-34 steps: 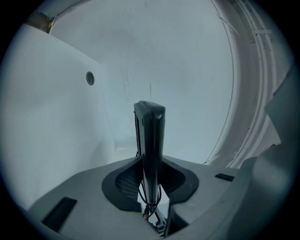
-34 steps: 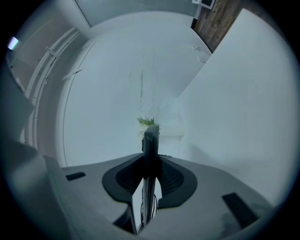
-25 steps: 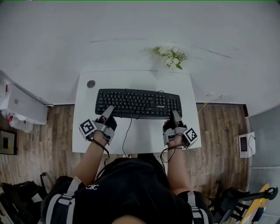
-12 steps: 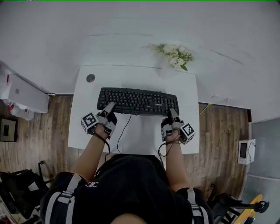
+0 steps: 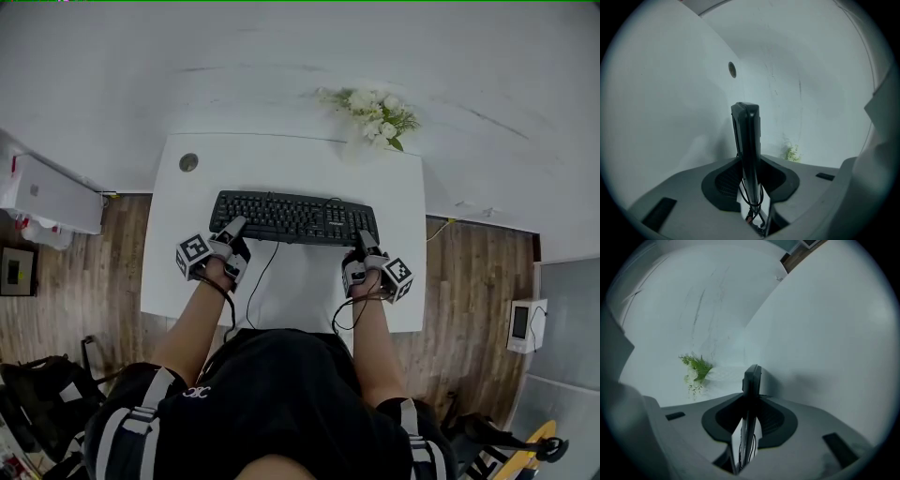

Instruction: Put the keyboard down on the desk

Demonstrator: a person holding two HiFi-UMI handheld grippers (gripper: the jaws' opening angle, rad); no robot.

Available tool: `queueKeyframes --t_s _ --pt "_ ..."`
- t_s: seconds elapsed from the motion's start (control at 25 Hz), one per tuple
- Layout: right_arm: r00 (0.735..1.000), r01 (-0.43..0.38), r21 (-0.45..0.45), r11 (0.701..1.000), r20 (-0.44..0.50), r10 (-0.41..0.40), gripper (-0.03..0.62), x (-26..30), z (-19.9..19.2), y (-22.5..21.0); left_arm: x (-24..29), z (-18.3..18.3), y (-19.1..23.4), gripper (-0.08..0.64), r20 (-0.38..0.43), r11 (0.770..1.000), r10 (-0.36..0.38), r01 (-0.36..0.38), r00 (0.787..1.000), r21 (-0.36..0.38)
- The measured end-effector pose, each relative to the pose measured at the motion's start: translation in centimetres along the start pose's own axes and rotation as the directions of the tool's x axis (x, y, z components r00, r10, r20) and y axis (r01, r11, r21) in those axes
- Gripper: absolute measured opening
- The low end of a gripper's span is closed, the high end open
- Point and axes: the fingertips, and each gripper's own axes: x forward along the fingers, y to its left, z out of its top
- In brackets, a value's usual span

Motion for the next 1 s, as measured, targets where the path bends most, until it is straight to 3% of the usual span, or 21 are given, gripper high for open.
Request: queueKeyframes --t_s 0.32,0.44,0.64,0.76,1.0 --pt "0.999 0.044 -0.037 0.998 -0.009 -0.045 0.081 0.6 0.2 -1.3 0.8 0.1 2.1 0.098 -0.022 0.997 0.071 -0.072 0.997 -0.015" --pt "0.993 0.112 -0.070 0.991 -0.022 -0.114 0.089 0.7 0.2 -2.2 1.0 0.0 3.4 0.101 -0.040 0.991 0.133 -0.133 0.990 -0.011" --pt "0.969 0.239 -0.129 0.962 -0.028 -0.245 0.128 0.3 -0.1 -4.3 0.7 -0.4 5.7 0.142 -0.057 0.963 0.270 -0.270 0.961 0.010" --pt "0.948 0.308 -0.212 0.927 -0.014 -0.318 0.170 0.3 0.0 -5.2 0.4 -0.4 6.8 0.172 -0.060 0.944 0.329 -0.328 0.942 0.025" --pt "0.933 0.348 -0.262 0.900 0.001 -0.360 0.185 0.3 0.0 -5.4 0.0 -0.3 7.8 0.213 -0.062 0.903 0.425 -0.419 0.903 0.093"
